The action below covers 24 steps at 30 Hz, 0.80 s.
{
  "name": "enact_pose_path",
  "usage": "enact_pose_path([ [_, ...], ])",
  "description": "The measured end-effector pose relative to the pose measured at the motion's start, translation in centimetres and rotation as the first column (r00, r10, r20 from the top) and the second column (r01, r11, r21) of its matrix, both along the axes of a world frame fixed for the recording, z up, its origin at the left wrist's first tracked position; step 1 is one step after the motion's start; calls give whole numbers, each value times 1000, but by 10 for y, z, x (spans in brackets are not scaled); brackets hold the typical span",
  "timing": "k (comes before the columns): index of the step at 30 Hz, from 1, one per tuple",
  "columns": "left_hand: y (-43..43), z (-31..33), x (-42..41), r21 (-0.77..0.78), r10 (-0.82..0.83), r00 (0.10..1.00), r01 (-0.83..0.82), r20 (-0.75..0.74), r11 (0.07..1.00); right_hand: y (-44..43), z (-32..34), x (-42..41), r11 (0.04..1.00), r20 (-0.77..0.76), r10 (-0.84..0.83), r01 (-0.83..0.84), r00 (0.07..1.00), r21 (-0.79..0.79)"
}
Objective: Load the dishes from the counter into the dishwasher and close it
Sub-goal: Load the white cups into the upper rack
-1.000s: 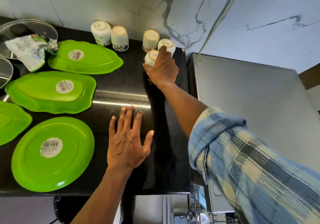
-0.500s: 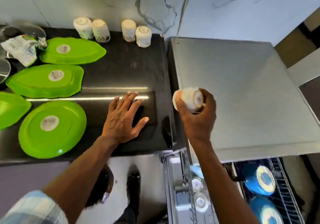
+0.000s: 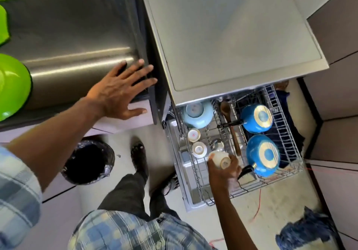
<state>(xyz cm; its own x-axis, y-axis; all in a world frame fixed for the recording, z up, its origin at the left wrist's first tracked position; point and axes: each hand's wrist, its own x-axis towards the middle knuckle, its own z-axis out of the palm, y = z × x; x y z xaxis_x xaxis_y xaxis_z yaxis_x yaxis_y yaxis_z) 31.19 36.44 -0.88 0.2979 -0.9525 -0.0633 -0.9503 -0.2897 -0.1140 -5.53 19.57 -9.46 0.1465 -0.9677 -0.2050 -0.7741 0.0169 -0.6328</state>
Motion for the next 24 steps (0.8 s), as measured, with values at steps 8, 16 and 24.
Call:
enact_pose_path([
  [8, -1, -4, -2, -38, 14, 1000, -14, -9, 999, 5, -78, -27, 924, -284, 307, -212, 908, 319],
  [16, 0, -2, -5, -73, 32, 999, -34, -34, 997, -6, -102, -22, 882, -127, 291, -215, 948, 419],
  [24, 1, -2, -3, -146, 66, 994, -78, -85, 986, -3, -82, -24, 953, 6, -63, 59, 998, 296],
])
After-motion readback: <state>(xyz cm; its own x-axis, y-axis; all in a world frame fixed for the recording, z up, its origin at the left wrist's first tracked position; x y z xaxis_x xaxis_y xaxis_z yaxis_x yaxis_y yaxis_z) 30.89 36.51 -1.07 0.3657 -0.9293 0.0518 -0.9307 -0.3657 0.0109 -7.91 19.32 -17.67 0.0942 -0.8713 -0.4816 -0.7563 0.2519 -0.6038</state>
